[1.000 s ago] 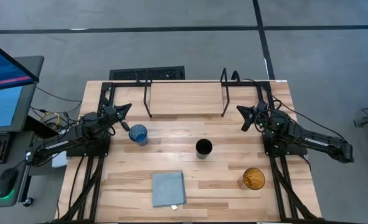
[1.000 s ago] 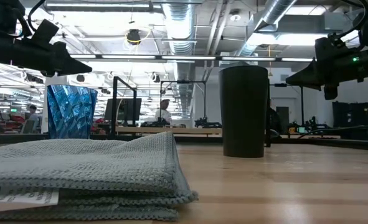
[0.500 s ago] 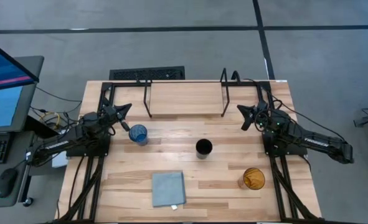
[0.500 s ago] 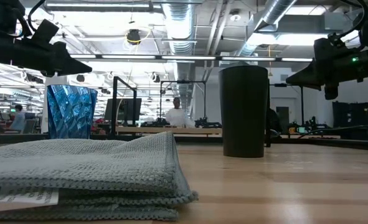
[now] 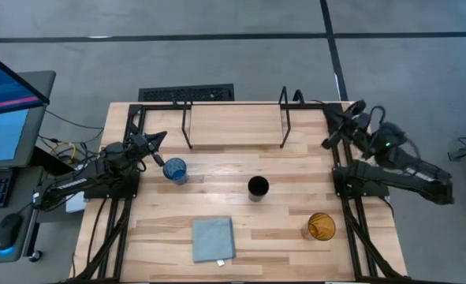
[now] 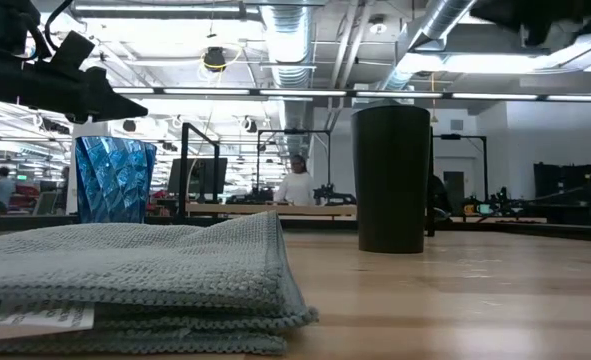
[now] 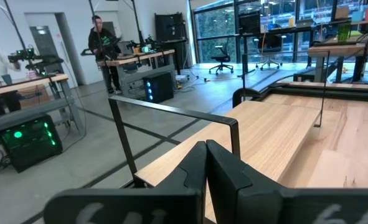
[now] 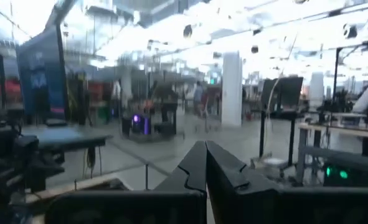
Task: Stack small to large cups/mugs on shelf
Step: Put the brown glass on the shelf
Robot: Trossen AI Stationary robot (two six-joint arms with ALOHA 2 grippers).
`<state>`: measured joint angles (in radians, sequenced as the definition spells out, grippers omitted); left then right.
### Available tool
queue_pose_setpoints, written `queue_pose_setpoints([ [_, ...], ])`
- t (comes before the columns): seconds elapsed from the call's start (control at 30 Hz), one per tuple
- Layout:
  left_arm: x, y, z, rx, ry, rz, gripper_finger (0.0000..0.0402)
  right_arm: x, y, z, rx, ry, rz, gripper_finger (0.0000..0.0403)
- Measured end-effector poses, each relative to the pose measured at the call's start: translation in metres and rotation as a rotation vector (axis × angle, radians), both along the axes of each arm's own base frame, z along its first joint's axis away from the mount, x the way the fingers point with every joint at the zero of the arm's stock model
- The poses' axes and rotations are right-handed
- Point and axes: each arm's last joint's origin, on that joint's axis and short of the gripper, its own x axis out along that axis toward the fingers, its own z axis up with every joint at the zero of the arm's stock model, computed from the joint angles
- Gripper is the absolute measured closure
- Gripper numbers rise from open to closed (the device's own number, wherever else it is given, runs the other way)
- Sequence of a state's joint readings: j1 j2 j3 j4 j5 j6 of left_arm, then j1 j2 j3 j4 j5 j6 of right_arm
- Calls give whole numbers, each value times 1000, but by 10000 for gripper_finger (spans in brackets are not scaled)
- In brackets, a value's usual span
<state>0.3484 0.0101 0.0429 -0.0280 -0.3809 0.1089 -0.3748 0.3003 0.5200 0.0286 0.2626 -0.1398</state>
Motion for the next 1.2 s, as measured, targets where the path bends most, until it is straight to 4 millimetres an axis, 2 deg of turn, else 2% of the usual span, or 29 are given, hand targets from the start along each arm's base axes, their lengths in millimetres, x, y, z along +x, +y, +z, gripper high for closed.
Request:
queue_pose_setpoints([
  [0.2, 0, 0, 0, 0, 0, 0, 401, 6, -1, 62, 81, 204, 18, 377],
  [0.33, 0, 0, 0, 0, 0, 0, 401, 17, -2, 95, 223, 342, 50, 377],
  [0.47, 0, 0, 0, 0, 0, 0, 401, 24, 1, 116, 403, 502, 90, 377],
  [0.63, 0, 0, 0, 0, 0, 0, 401, 31, 7, 129, 572, 636, 151, 377],
  [0.8, 0, 0, 0, 0, 0, 0, 401, 34, 11, 132, 698, 659, 162, 377],
  [1.03, 0, 0, 0, 0, 0, 0, 401, 32, 15, 131, 780, 649, 159, 375],
  [1.2, 0, 0, 0, 0, 0, 0, 401, 32, 15, 131, 807, 635, 158, 347],
])
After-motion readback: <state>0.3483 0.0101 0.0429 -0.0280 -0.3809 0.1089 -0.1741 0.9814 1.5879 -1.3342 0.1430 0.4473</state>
